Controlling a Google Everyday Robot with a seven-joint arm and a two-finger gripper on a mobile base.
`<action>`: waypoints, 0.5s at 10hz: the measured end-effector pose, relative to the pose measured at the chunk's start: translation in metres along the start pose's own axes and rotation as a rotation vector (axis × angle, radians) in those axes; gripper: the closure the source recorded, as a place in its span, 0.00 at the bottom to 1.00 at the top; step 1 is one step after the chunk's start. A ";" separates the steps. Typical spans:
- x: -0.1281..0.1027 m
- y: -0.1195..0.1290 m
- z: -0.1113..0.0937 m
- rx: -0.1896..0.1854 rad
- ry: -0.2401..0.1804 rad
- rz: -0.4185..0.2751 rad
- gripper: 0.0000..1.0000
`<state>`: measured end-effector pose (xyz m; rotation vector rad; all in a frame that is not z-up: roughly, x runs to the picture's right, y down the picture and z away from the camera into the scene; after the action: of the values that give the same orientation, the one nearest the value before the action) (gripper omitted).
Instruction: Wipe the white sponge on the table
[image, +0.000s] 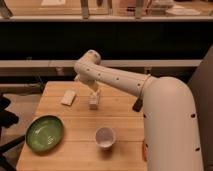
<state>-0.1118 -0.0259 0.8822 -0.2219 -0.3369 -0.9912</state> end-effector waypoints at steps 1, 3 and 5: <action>-0.003 -0.005 0.005 0.005 -0.009 -0.007 0.20; -0.003 -0.006 0.008 0.010 -0.017 -0.011 0.20; -0.005 -0.008 0.017 0.012 -0.033 -0.018 0.20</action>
<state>-0.1241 -0.0209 0.8961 -0.2247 -0.3759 -1.0035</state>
